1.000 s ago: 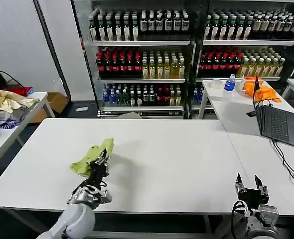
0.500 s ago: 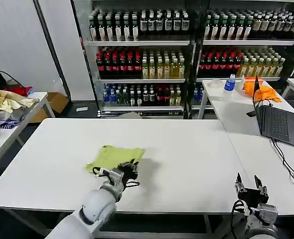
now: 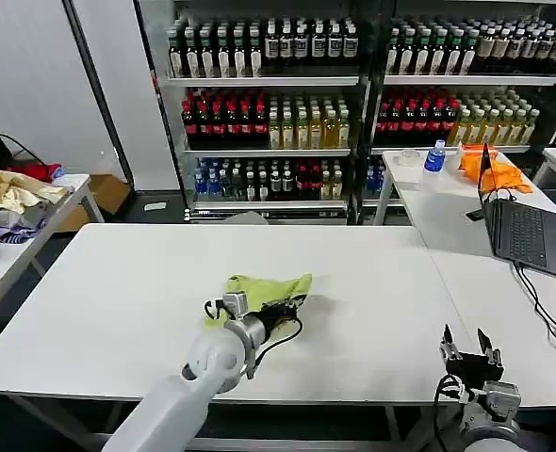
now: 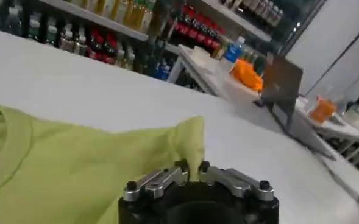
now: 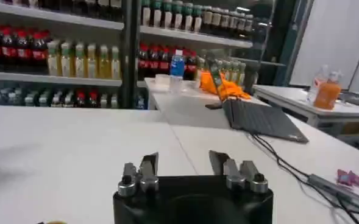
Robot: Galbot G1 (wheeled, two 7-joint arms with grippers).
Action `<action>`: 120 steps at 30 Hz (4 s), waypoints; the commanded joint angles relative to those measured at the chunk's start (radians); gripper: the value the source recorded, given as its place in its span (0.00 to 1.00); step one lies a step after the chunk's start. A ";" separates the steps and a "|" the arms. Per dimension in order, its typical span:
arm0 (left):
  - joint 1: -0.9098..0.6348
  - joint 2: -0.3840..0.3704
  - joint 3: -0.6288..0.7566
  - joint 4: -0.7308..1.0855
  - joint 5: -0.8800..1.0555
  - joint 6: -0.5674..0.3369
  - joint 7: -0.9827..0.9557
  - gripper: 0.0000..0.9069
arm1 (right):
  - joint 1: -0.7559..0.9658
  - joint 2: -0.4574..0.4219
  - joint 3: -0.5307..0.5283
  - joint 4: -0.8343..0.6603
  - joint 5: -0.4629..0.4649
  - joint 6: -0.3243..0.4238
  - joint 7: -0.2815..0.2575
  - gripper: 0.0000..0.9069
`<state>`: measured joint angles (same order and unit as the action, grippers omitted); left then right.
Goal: Fold and organize the clothes.
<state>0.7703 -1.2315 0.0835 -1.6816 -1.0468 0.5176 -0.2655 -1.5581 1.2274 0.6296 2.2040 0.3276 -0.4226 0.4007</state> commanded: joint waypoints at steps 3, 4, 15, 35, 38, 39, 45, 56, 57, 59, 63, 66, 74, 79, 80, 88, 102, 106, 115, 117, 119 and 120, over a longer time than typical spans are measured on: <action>-0.014 -0.039 -0.012 0.028 -0.108 -0.143 0.048 1.00 | 0.027 0.003 -0.024 -0.012 0.013 0.018 -0.012 1.00; -0.004 -0.033 -0.018 0.018 -0.108 -0.148 0.050 1.00 | 0.029 0.003 -0.027 -0.014 0.019 0.020 -0.013 1.00; 0.265 0.165 -0.251 -0.241 0.104 -0.234 0.072 1.00 | 0.296 0.040 -0.244 -0.143 0.213 -0.007 0.017 1.00; 0.499 0.178 -0.492 -0.339 0.259 -0.273 0.045 1.00 | 0.751 0.283 -0.466 -0.626 0.546 -0.074 0.168 1.00; 0.501 0.179 -0.494 -0.341 0.261 -0.273 0.045 1.00 | 0.764 0.294 -0.472 -0.655 0.562 -0.077 0.180 0.74; 0.500 0.178 -0.494 -0.340 0.261 -0.273 0.045 1.00 | 0.768 0.298 -0.476 -0.670 0.563 -0.078 0.191 0.26; 0.490 0.170 -0.486 -0.339 0.261 -0.269 0.043 1.00 | 0.772 0.301 -0.478 -0.690 0.556 -0.093 0.227 0.00; 0.473 0.172 -0.479 -0.326 0.262 -0.270 0.043 1.00 | 0.835 0.245 -0.457 -0.763 0.481 -0.116 0.168 0.00; 0.472 0.172 -0.479 -0.325 0.263 -0.270 0.043 1.00 | 0.842 0.243 -0.458 -0.778 0.463 -0.117 0.158 0.00; 0.471 0.171 -0.477 -0.325 0.263 -0.271 0.043 1.00 | 0.867 0.240 -0.459 -0.812 0.435 -0.119 0.131 0.00; 0.473 0.172 -0.472 -0.326 0.266 -0.271 0.044 1.00 | 0.913 0.235 -0.465 -0.872 0.374 -0.115 0.084 0.00; 0.473 0.172 -0.471 -0.326 0.266 -0.272 0.044 1.00 | 0.948 0.238 -0.472 -0.904 0.349 -0.106 0.058 0.00; 0.476 0.176 -0.470 -0.335 0.269 -0.272 0.045 1.00 | 0.957 0.224 -0.495 -0.913 0.225 -0.102 -0.035 1.00; 0.482 0.182 -0.473 -0.343 0.280 -0.275 0.046 1.00 | 0.830 0.153 -0.523 -0.748 0.016 -0.010 -0.073 1.00; 0.483 0.184 -0.473 -0.345 0.283 -0.276 0.046 1.00 | 0.809 0.139 -0.525 -0.719 -0.014 0.013 -0.079 1.00; 0.510 0.180 -0.486 -0.374 0.290 -0.274 0.045 1.00 | 0.497 0.037 -0.417 -0.426 -0.196 0.284 -0.083 1.00; 0.578 0.172 -0.495 -0.423 0.359 -0.299 0.045 1.00 | 0.002 0.078 -0.160 -0.027 -0.283 0.402 -0.133 1.00; 0.600 0.179 -0.510 -0.448 0.360 -0.299 0.046 1.00 | -0.040 0.089 -0.146 0.010 -0.289 0.397 -0.142 1.00; 0.642 0.182 -0.517 -0.484 0.390 -0.306 0.050 1.00 | -0.083 0.111 -0.123 0.053 -0.295 0.395 -0.138 1.00; 0.649 0.181 -0.517 -0.491 0.392 -0.306 0.051 1.00 | -0.089 0.112 -0.113 0.061 -0.299 0.399 -0.130 1.00; 0.653 0.180 -0.518 -0.496 0.394 -0.306 0.051 1.00 | -0.092 0.112 -0.104 0.068 -0.300 0.395 -0.117 1.00; 0.656 0.179 -0.519 -0.500 0.395 -0.307 0.051 1.00 | -0.094 0.112 -0.099 0.075 -0.295 0.385 -0.116 1.00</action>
<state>1.3924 -1.0517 -0.4285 -2.1491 -0.6751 0.2145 -0.2151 -1.5490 1.3347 0.4776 2.1827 0.0558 -0.0520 0.2741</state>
